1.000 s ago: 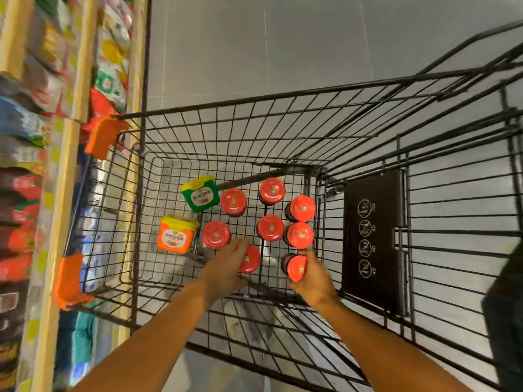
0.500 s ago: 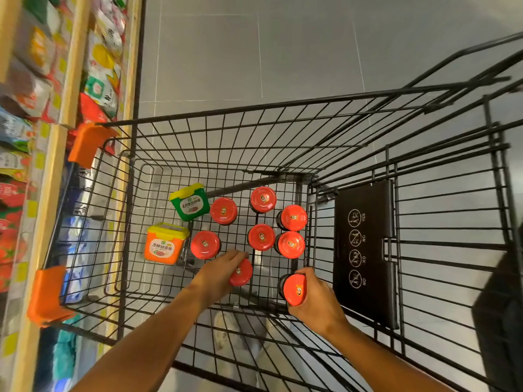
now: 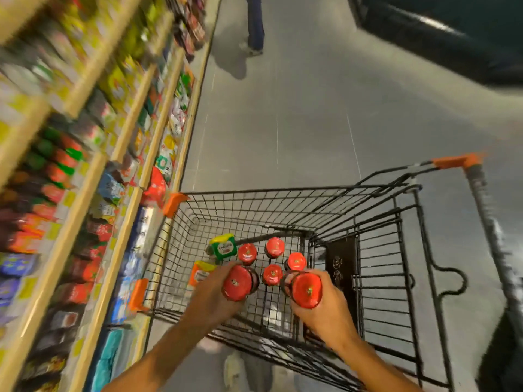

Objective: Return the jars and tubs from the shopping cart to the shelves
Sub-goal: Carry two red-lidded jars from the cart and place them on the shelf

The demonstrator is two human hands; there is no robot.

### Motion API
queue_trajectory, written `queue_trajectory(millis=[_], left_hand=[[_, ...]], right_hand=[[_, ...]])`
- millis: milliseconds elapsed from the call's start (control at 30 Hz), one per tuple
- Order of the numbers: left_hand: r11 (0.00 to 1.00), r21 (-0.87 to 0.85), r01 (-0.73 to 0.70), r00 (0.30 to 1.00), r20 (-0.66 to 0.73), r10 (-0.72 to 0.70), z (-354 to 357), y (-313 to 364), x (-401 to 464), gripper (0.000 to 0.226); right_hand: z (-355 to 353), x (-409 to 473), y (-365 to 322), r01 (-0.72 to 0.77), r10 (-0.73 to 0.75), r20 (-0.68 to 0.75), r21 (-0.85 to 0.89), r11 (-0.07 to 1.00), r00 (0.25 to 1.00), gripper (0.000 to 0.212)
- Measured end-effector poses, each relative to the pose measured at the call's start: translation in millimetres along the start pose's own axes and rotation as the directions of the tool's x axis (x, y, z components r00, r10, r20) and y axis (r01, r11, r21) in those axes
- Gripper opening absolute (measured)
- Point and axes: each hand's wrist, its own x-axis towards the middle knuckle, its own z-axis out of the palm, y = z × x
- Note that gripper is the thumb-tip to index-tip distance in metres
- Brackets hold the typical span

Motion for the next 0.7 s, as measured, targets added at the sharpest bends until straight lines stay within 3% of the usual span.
queue_trajectory(millis=[233,433,700], left_hand=[[0.991,-0.069,-0.117,0.913,-0.4,0.08,-111,108,-40,0.08],[0.974,-0.008,-0.225,0.779,-0.603,0.175,-182,160,-90,0.077],[0.967,0.091,-0.238,0.597,-0.772,0.22,-249,190,-178,0.075]], right_hand=[[-57,-16,-123,0.288,-0.269,-0.169,0.103,0.952,0.948,0.065],[-81,-38,-220,0.521,-0.495,-0.185,0.135,0.843,0.849,0.061],[-69,-102,-320,0.724,-0.704,-0.168,0.134,0.677,0.69,0.059]])
